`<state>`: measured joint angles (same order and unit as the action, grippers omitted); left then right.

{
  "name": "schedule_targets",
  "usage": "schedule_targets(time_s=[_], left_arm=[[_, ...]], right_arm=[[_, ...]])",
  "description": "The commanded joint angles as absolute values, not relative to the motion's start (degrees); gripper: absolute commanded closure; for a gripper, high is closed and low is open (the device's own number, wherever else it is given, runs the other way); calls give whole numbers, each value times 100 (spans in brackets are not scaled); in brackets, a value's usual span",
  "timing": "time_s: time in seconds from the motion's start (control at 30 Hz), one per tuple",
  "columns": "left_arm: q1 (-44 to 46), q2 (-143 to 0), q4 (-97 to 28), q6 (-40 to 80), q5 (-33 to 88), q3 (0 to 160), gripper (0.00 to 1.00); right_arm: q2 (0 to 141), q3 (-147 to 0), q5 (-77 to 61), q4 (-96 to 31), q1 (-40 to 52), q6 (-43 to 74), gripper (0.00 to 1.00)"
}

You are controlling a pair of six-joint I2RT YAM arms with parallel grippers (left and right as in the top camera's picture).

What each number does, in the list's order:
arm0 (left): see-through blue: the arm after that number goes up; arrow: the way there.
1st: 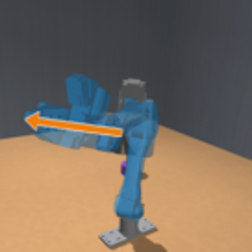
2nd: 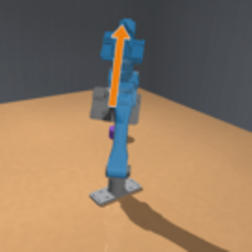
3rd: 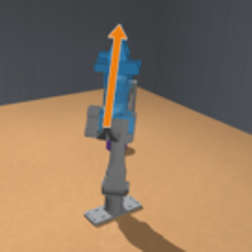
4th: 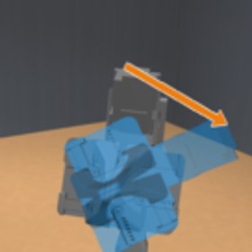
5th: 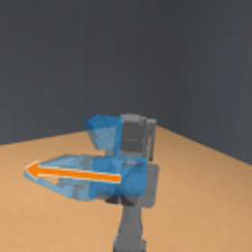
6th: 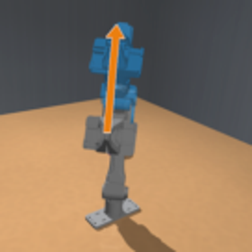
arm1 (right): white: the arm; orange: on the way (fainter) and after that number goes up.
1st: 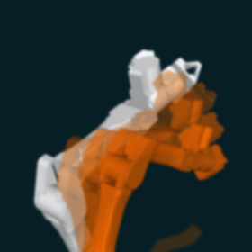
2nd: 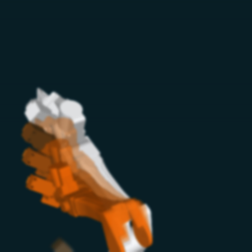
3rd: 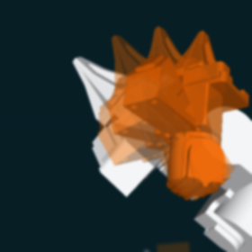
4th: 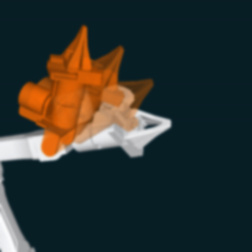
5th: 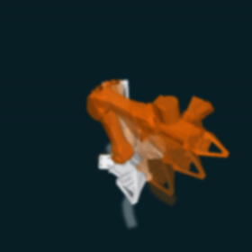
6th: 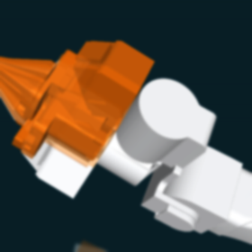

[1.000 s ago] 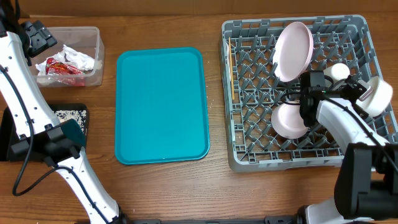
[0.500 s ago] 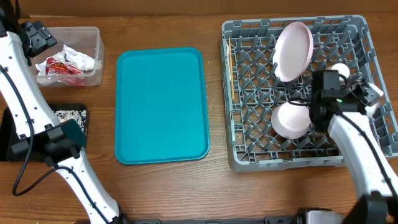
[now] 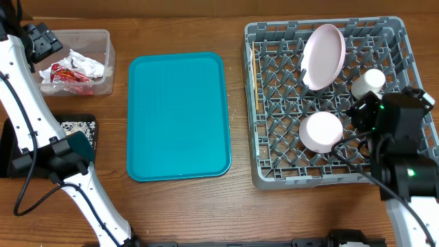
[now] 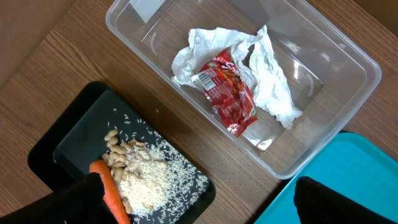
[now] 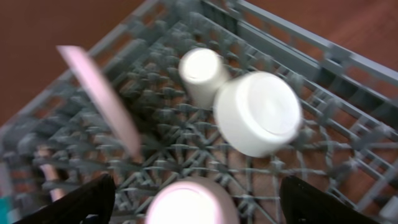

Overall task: Sort waste into correct bins and load items into the dishwasher rack
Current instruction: 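Set the white bowl upright beside the white cup and release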

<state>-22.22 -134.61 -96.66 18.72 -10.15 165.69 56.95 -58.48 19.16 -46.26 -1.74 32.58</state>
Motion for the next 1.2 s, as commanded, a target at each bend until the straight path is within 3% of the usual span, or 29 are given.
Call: schedule_targets(time_s=[0.0, 0.1, 0.17, 0.3, 0.43, 0.73, 1.17], left_arm=[[-2211, -13434, -9679, 1885, -1092, 16621, 0], [-2211, -13434, -9679, 1885, -1092, 16621, 0], [-2211, -13437, -9679, 1885, -1092, 16621, 0], [-2211, -13434, -9679, 1885, -1092, 16621, 0], [-2211, -13434, -9679, 1885, -1092, 16621, 0], [-2211, -13434, -9679, 1885, -1092, 16621, 0], [-2211, -13437, -9679, 1885, -1092, 16621, 0]], right_arm=[[5529, -5977, 1041, -4327, -163, 2561, 12], [5830, -5977, 1068, -4128, -292, 2493, 15], [6143, -5977, 1160, -3924, -530, 2482, 25], [7124, -5979, 829, -3291, -1544, 2512, 56], [7795, -5981, 78, -3085, -2290, 2510, 75], [9004, -5981, -344, -2827, -2591, 2324, 81], [9054, -6029, -1973, -2600, -2438, 2263, 80]])
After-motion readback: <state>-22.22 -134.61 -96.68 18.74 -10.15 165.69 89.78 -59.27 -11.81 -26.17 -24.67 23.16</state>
